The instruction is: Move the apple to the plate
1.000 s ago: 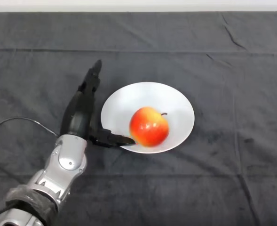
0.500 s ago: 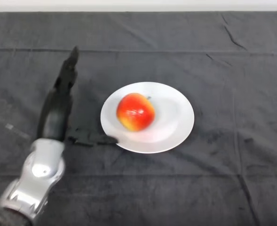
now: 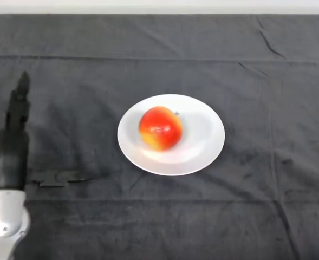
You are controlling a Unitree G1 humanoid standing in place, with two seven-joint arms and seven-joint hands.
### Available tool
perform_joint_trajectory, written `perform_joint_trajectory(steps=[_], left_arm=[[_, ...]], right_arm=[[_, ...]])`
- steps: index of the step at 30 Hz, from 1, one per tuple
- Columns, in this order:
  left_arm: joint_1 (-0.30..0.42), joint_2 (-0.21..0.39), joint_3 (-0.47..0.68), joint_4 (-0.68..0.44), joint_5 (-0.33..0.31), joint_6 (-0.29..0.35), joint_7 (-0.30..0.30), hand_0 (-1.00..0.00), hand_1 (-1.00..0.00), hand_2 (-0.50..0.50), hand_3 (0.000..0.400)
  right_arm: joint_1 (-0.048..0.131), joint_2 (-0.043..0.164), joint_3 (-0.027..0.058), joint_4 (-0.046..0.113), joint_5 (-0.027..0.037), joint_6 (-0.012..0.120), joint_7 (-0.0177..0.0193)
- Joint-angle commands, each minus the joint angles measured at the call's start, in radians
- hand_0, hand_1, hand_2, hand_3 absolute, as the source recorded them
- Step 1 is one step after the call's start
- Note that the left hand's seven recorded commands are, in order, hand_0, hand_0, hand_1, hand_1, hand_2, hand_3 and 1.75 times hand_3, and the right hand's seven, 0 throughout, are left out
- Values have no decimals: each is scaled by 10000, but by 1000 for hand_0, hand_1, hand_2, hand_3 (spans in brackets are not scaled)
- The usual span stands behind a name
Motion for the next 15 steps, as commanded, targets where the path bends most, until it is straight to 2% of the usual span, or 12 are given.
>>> perform_joint_trajectory(steps=[1,8,15], left_arm=[[464,642,515,-684,-250,-274,-120,0,0,0,0],[1268,832,1347,-1090,-653,-474,-231,0,0,0,0],[2033,701,2019,-1263,-775,-918,-133,0,0,0,0]], right_arm=[[91,52,-100,6,51,16,-99],[94,56,-100,-3,52,18,-105],[96,57,-101,-8,54,19,-109]])
